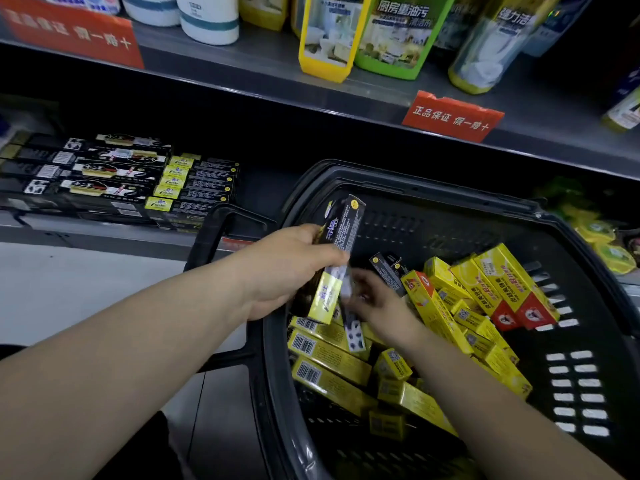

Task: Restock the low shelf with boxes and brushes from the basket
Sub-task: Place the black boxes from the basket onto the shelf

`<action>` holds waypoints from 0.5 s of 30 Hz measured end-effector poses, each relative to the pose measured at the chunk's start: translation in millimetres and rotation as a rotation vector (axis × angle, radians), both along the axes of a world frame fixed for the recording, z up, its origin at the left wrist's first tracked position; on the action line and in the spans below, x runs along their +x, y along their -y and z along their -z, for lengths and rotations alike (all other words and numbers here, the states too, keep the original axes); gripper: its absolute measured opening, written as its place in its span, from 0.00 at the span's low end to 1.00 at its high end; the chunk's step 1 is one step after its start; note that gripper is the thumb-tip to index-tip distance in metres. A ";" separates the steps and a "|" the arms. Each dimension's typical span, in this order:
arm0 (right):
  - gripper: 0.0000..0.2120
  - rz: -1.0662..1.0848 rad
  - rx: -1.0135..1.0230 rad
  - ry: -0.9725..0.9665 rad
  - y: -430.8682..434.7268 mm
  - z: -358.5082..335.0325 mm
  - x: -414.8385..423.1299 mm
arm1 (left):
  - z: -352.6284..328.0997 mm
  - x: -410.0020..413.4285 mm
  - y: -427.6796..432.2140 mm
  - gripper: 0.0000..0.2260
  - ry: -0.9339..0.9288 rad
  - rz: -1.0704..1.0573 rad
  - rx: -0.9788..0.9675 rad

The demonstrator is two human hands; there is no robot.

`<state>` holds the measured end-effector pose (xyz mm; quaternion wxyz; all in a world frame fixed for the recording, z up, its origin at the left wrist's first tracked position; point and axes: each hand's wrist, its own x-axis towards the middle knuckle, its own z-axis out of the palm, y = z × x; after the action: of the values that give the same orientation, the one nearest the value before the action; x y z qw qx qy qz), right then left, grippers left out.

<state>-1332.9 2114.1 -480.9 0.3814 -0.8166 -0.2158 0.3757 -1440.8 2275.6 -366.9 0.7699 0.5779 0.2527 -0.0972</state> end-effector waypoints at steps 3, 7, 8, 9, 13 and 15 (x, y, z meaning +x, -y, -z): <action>0.20 0.225 0.411 -0.477 -4.0 -51.0 3.4 | 1.2 -0.7 -2.6 0.16 0.003 -0.011 -0.006; 0.25 0.233 0.534 -0.542 -6.1 -85.5 -10.0 | 1.7 0.4 1.7 0.14 0.015 -0.042 -0.067; 0.24 0.264 0.538 -0.502 -7.9 -87.5 -15.0 | 2.2 1.0 3.7 0.13 0.020 -0.046 -0.088; 0.24 0.288 0.540 -0.461 -10.0 -88.8 -19.8 | 2.8 1.5 5.5 0.12 0.024 -0.047 -0.105; 0.27 0.307 0.559 -0.391 -14.4 -88.5 -28.6 | 4.6 0.6 9.1 0.11 0.043 -0.025 -0.102; 0.26 0.304 0.532 -0.392 -14.7 -88.7 -26.8 | 4.7 -0.6 8.8 0.12 0.053 -0.021 -0.103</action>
<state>-1359.8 2128.7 -392.2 0.6661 -0.6241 -0.1049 0.3946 -1441.5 2266.8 -371.6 0.8059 0.5373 0.2329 -0.0869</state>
